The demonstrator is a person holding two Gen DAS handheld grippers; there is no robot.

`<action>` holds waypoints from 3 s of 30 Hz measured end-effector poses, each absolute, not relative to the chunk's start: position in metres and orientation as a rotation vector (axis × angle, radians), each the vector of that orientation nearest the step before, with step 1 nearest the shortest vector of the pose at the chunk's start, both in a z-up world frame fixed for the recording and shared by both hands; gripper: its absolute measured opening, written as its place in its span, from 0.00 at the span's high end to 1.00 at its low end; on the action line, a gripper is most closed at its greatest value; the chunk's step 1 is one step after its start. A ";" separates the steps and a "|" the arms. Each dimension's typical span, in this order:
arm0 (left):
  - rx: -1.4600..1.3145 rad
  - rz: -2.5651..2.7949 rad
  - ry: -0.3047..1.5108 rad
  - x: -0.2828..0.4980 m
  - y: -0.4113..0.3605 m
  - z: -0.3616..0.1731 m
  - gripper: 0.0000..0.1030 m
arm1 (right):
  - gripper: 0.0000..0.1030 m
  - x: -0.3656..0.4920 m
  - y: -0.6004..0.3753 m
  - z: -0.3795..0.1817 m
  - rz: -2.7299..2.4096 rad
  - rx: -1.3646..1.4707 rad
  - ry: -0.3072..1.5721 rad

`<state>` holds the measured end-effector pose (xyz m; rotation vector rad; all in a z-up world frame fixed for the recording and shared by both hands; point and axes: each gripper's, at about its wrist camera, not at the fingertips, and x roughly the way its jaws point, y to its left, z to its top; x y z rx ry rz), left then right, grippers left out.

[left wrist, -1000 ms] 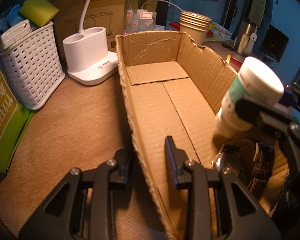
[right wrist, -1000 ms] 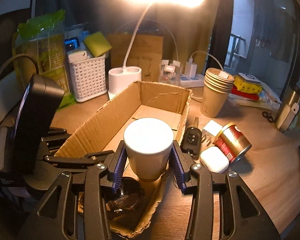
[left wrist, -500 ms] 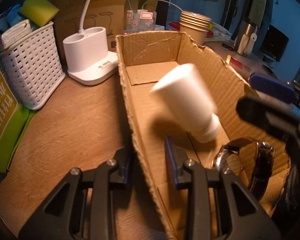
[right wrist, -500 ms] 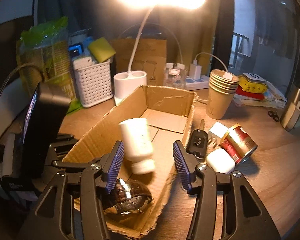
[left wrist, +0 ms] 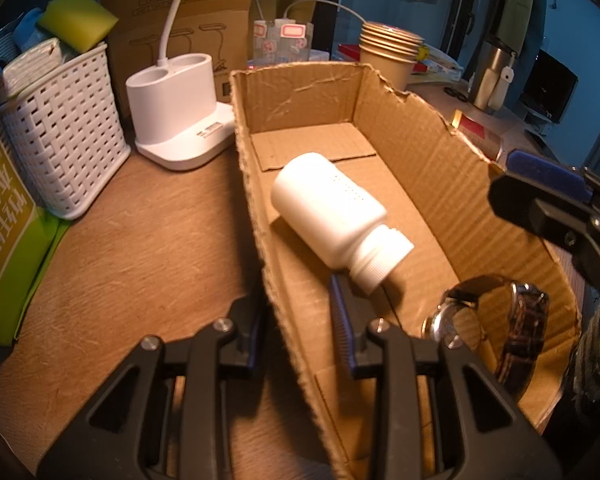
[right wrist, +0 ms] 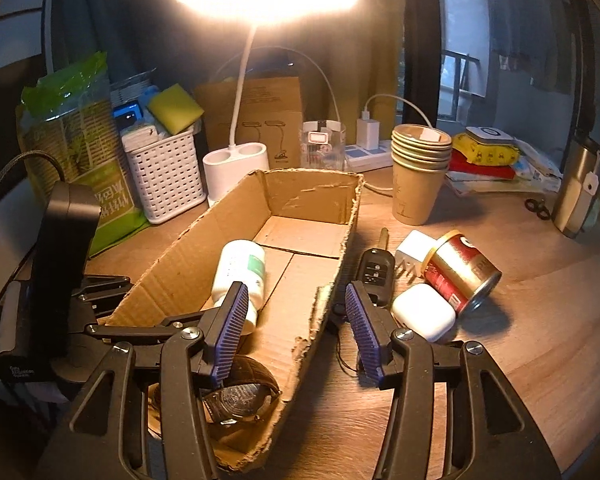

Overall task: Organize rigid objects
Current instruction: 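Move the right gripper back toward the black flashlight, then close the right gripper on the black flashlight and lift it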

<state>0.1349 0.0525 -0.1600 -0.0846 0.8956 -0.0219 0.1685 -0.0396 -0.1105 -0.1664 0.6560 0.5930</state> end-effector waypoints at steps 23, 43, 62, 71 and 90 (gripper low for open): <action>-0.085 -0.022 0.896 0.135 0.053 -0.160 0.69 | 0.40 0.184 -0.103 -0.108 0.434 -0.079 0.647; -0.086 -0.022 0.896 0.135 0.053 -0.160 0.69 | 0.40 0.215 -0.106 -0.158 0.297 -0.112 0.802; -0.086 -0.022 0.896 0.135 0.053 -0.160 0.69 | 0.40 0.220 -0.101 -0.167 0.275 -0.154 0.854; -0.087 -0.022 0.896 0.135 0.053 -0.160 0.69 | 0.40 0.216 -0.104 -0.169 0.266 -0.157 0.860; -0.087 -0.022 0.896 0.135 0.053 -0.160 0.69 | 0.40 0.193 -0.125 -0.171 0.225 -0.170 0.877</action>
